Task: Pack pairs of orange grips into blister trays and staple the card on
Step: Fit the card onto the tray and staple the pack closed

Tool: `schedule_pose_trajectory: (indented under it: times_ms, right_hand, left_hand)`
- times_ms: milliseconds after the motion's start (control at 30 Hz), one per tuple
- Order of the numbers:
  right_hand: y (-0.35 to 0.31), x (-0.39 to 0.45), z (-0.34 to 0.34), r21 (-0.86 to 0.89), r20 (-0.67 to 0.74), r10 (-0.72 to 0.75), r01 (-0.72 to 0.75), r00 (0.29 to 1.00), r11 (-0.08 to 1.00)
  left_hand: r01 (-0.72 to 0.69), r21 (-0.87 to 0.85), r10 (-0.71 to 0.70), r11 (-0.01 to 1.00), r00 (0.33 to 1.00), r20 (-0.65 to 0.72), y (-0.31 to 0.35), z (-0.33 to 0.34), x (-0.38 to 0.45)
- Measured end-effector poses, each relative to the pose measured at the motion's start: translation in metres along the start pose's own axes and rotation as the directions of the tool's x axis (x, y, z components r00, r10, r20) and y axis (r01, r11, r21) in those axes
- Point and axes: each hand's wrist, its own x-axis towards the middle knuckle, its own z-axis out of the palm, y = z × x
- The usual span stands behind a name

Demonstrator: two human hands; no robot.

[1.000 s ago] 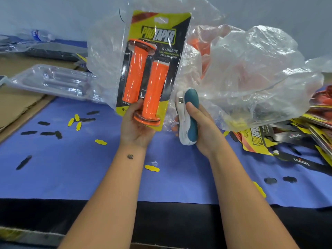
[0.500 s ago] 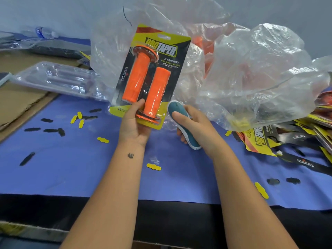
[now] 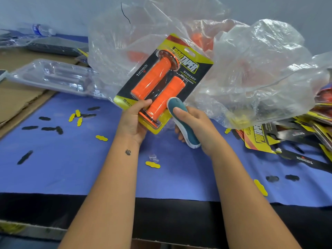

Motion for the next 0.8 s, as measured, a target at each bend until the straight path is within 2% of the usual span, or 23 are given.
schedule_pose_trajectory:
  times_ms: [167, 333, 800]
  right_hand:
    - [-0.001, -0.001, -0.004, 0.058, 0.068, 0.051, -0.055, 0.996, 0.997]
    - [-0.003, -0.001, 0.002, 0.000, 0.201, 0.086, -0.087, 0.976, 0.996]
    - [-0.005, 0.000, 0.008, -0.091, 0.094, 0.092, -0.084, 0.991, 0.992]
  left_hand:
    - [-0.006, -0.004, 0.006, 1.000, 1.000, 0.010, -0.001, -0.001, 0.001]
    - [0.004, -0.017, -0.003, 1.000, 0.999, 0.036, -0.002, -0.001, 0.001]
    - [0.010, -0.036, -0.009, 0.999, 1.000, 0.014, -0.004, -0.004, 0.006]
